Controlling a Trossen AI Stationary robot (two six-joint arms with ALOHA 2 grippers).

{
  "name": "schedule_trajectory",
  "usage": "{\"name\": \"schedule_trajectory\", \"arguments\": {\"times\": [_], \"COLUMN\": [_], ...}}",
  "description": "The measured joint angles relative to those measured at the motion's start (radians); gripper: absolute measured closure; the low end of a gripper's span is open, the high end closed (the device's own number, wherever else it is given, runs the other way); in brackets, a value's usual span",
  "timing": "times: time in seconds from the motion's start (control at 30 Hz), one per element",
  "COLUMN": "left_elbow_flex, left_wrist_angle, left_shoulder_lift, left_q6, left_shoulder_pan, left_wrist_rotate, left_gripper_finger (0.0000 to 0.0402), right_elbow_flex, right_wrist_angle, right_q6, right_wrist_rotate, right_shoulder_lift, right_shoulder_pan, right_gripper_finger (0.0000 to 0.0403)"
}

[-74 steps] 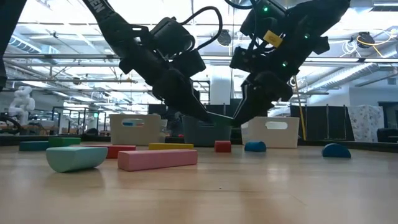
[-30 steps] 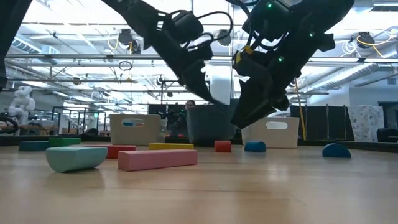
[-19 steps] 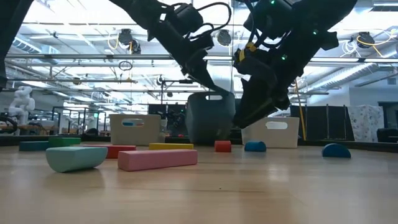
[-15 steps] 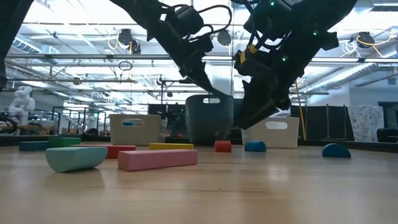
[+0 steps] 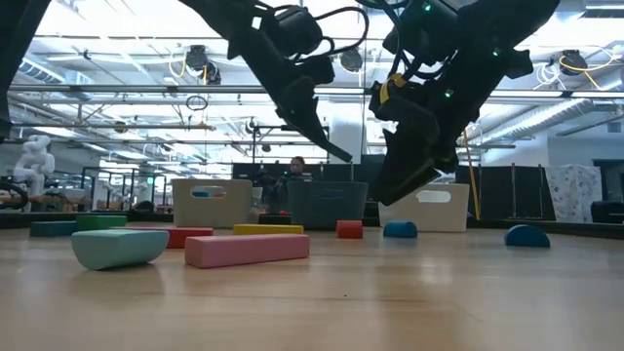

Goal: Sort blocks by size
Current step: Put the green rectangle block into the blue bin

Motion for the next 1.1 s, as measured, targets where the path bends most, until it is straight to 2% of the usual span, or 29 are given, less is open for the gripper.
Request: {"name": "schedule_trajectory", "arguments": {"times": [0.3, 0.53, 0.8, 1.1], "left_elbow_flex": [0.014, 0.028, 0.156, 0.197], "left_wrist_angle": [0.053, 0.081, 0.017, 0.025], "left_shoulder_lift": [0.004, 0.121, 0.293, 0.309], "left_q6": [0.078, 0.084, 0.082, 0.127], "left_shoulder_pan": [0.107, 0.196, 0.217, 0.222], "left_wrist_rotate": [0.000, 0.031, 0.029, 0.025], "left_gripper_finger": [0.0282, 0.0282, 0.0281, 0.0281], "right_elbow_flex": [0.000, 0.000, 0.000, 0.000], "right_wrist_angle": [0.000, 0.006, 0.007, 0.005], "right_q6": [0.000, 0.000, 0.003, -0.002], "right_wrist_rotate": [0.000, 0.001, 0.001, 0.003], "right_shoulder_lift": [0.000, 0.000, 0.000, 0.000], "right_shoulder_pan": [0.000, -0.001, -0.002, -0.002], "right_gripper_finger": [0.0232, 0.0232, 0.0232, 0.0232]}}
